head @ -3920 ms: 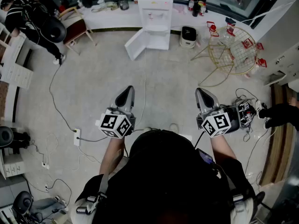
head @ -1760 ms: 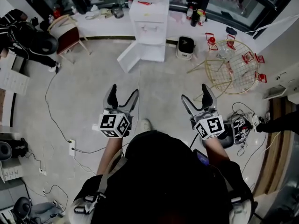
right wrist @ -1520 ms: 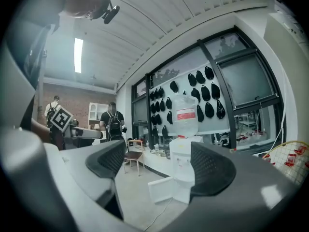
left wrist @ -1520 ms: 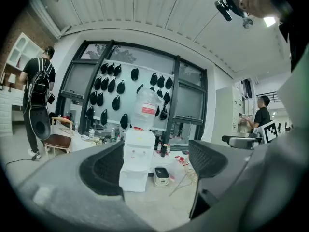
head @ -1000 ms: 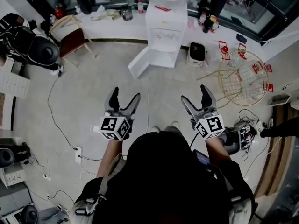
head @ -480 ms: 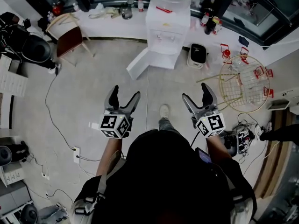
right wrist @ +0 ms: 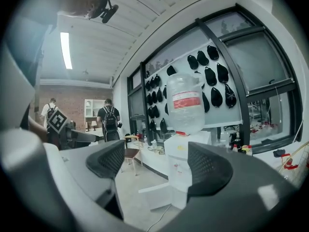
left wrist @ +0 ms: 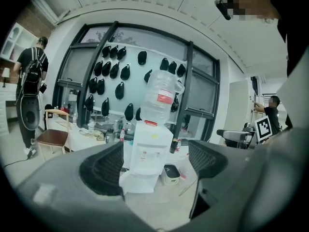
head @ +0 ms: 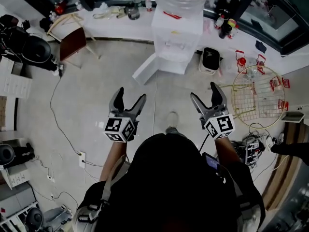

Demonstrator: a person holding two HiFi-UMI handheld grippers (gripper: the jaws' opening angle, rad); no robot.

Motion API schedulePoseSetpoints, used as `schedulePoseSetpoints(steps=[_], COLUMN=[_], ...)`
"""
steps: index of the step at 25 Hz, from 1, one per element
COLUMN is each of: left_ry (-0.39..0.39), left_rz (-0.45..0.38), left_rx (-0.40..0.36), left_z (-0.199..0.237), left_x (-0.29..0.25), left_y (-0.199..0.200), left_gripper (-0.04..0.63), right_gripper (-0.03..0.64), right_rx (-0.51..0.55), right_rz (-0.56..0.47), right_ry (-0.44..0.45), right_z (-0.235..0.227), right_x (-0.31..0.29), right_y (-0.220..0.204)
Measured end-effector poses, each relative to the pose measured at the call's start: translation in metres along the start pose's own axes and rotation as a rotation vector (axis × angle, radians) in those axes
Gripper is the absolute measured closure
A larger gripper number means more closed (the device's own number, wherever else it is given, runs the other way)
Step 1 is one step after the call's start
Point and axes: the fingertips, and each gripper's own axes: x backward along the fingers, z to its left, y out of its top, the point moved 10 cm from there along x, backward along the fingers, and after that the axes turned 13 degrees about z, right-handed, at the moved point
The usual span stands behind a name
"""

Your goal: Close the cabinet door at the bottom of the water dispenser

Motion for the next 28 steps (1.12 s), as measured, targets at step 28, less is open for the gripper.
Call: schedulePoseSetpoints(steps=[28], left_ry=[0.044], left_rz=[0.187], left_rx=[-0.006], left_z=[0.055], left_x=[-0.177], left_y=[-0.057], left_gripper=[0.169], right_gripper=[0.218], right_rx=[-0.013], right_rz=[0.225], right_ry=[0.128], right_z=[-0.082], right_x=[-0.154], right_y=[-0.076])
